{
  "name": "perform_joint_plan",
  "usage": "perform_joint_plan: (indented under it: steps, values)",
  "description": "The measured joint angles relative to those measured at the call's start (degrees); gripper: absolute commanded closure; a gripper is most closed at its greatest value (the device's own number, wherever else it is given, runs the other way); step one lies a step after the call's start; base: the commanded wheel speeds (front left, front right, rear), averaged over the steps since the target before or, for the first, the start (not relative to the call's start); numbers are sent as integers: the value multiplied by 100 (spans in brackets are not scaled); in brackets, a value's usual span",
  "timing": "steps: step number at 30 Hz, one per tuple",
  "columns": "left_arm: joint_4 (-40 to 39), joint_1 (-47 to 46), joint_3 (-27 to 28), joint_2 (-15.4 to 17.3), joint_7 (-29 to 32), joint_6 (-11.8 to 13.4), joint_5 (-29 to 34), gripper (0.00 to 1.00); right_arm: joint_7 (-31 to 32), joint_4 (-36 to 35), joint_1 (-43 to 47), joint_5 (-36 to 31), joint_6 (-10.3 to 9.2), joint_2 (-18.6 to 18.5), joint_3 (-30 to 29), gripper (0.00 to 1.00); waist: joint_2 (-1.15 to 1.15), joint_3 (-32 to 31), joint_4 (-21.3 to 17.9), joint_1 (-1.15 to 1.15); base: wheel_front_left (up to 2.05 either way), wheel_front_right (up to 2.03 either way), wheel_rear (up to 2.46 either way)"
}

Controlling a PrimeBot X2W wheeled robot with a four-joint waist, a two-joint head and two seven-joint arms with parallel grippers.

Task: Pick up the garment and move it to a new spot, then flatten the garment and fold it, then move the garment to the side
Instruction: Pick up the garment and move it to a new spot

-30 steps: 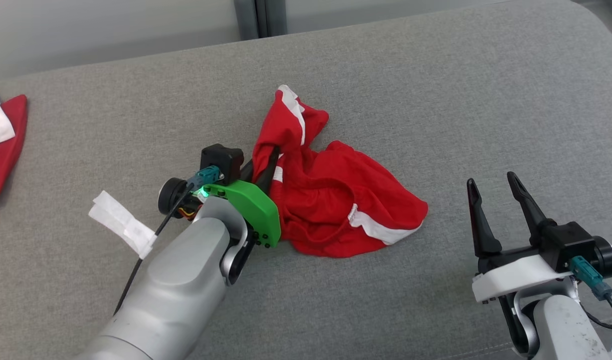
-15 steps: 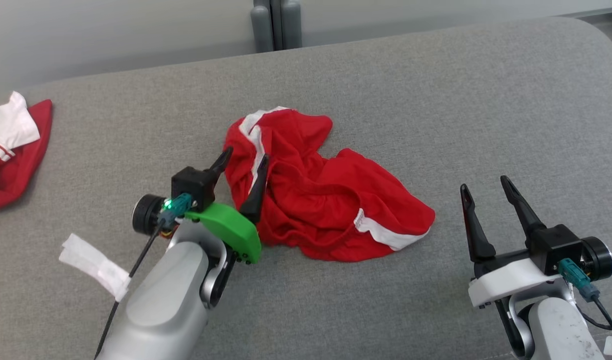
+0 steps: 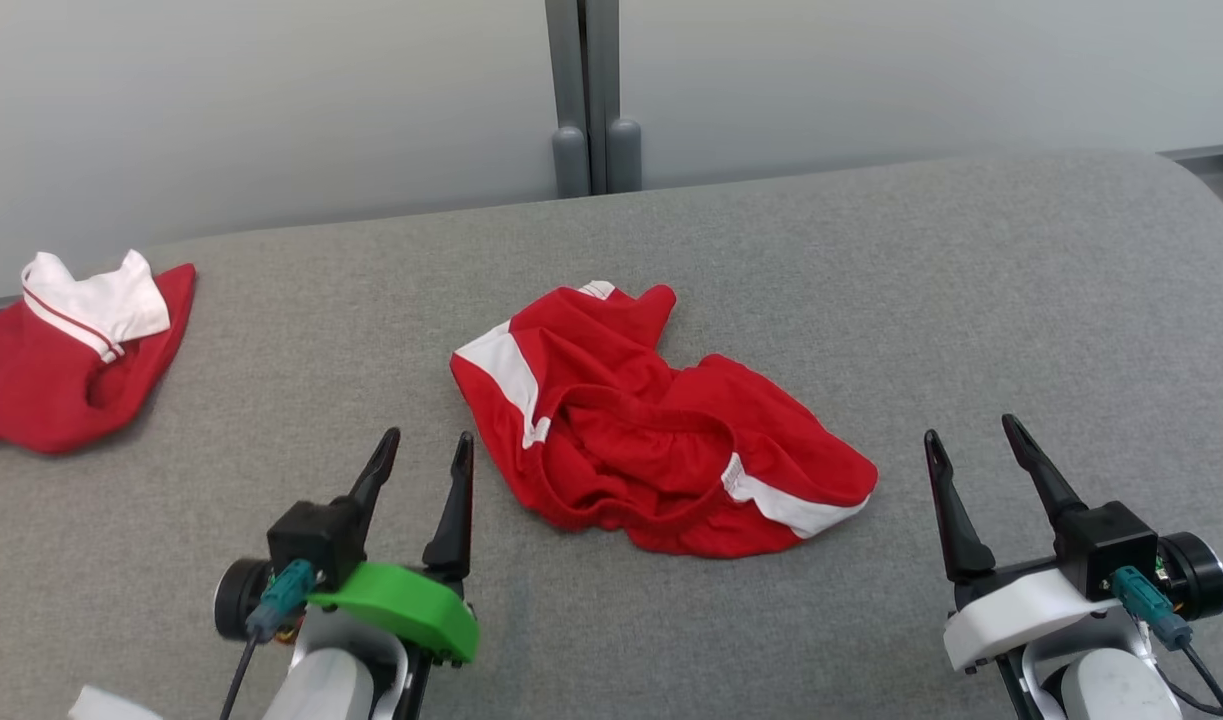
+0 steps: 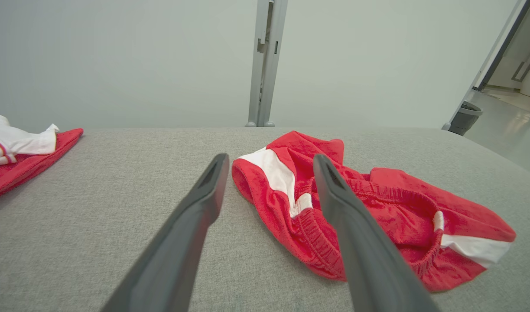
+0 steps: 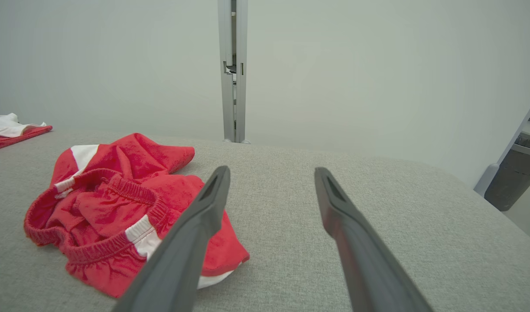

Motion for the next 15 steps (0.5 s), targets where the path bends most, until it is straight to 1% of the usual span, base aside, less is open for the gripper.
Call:
perform_joint_plan:
  steps: [7, 11, 15]
  values:
    - [-539, 860, 555, -200, -1, -27, 175, 0, 0, 7, 247, 105, 0, 0, 33, 0, 0, -296, 129, 0, 0, 0, 0]
    - [-702, 1206, 645, -255, -1, -68, 324, 0, 0, 49, 399, 234, 0, 0, 45, 0, 0, -418, 181, 0, 0, 0, 0]
    - [-777, 1438, 783, -269, 0, -89, 328, 0, 0, 102, 497, 375, 0, 0, 96, 0, 0, -489, 200, 0, 0, 0, 0]
